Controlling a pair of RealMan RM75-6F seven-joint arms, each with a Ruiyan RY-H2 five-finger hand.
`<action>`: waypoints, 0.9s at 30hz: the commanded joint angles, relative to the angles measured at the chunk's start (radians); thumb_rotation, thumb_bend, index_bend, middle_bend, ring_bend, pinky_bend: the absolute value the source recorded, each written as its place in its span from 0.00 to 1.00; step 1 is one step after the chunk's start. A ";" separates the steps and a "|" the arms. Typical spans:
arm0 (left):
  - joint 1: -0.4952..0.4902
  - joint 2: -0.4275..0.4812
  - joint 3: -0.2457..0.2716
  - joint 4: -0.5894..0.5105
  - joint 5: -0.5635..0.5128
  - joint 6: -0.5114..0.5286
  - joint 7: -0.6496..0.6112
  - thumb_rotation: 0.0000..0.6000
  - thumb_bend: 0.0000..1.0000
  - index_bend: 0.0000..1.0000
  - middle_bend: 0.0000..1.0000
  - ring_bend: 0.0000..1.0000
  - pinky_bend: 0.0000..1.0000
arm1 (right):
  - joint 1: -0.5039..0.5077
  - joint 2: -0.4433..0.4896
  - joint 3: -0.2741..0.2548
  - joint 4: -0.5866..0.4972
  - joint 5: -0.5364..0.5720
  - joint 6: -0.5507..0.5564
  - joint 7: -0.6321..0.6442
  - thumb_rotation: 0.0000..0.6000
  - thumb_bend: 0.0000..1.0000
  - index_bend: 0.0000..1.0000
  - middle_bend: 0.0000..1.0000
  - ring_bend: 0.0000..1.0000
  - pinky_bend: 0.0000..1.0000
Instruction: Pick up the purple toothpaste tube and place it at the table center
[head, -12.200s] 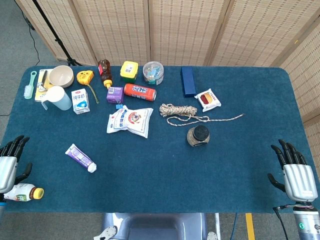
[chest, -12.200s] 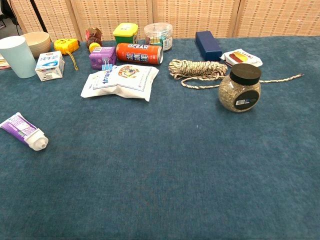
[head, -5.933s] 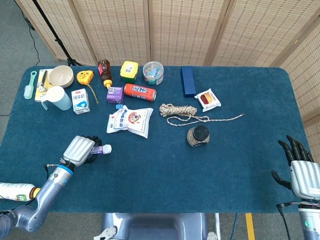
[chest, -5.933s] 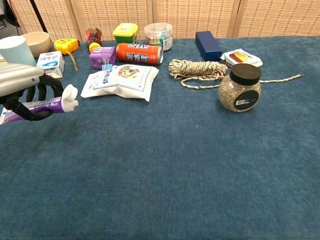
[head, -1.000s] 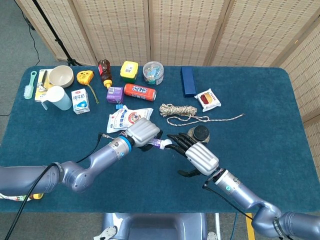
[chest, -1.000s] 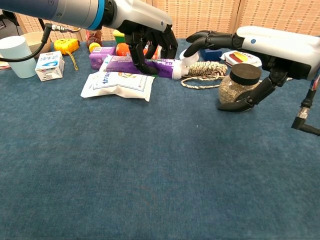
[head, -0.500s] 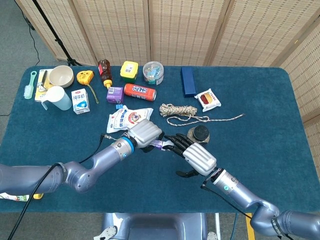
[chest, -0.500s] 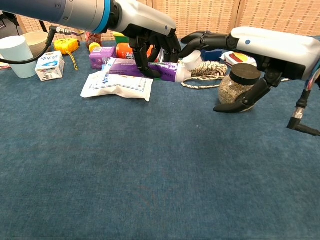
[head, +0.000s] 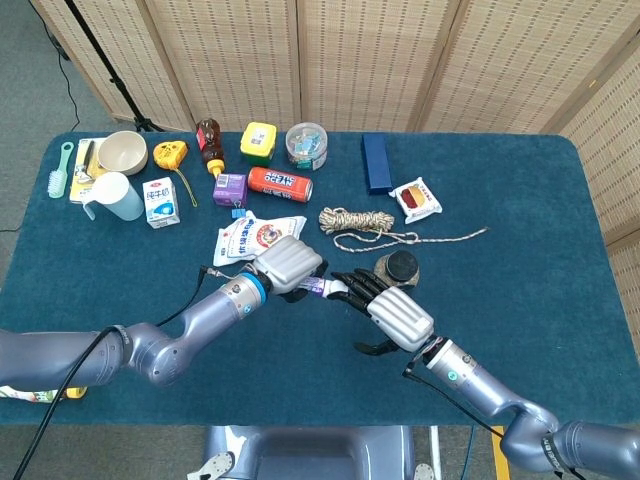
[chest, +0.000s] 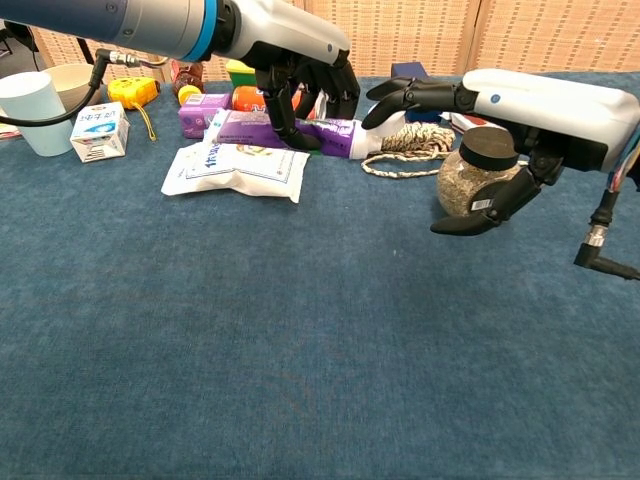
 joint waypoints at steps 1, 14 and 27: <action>0.005 0.003 0.001 -0.002 0.009 0.000 -0.004 1.00 1.00 0.46 0.45 0.53 0.58 | 0.001 0.000 -0.001 0.000 0.003 -0.002 0.000 1.00 0.25 0.17 0.00 0.00 0.00; 0.033 -0.001 -0.008 -0.001 0.055 0.027 -0.017 1.00 1.00 0.46 0.46 0.54 0.58 | 0.007 -0.012 -0.009 0.011 0.011 -0.018 0.010 1.00 0.25 0.17 0.00 0.00 0.00; 0.069 0.002 -0.019 -0.017 0.111 0.059 -0.021 1.00 1.00 0.46 0.46 0.55 0.58 | 0.006 -0.016 -0.007 0.020 0.020 -0.013 0.019 1.00 0.25 0.13 0.00 0.00 0.00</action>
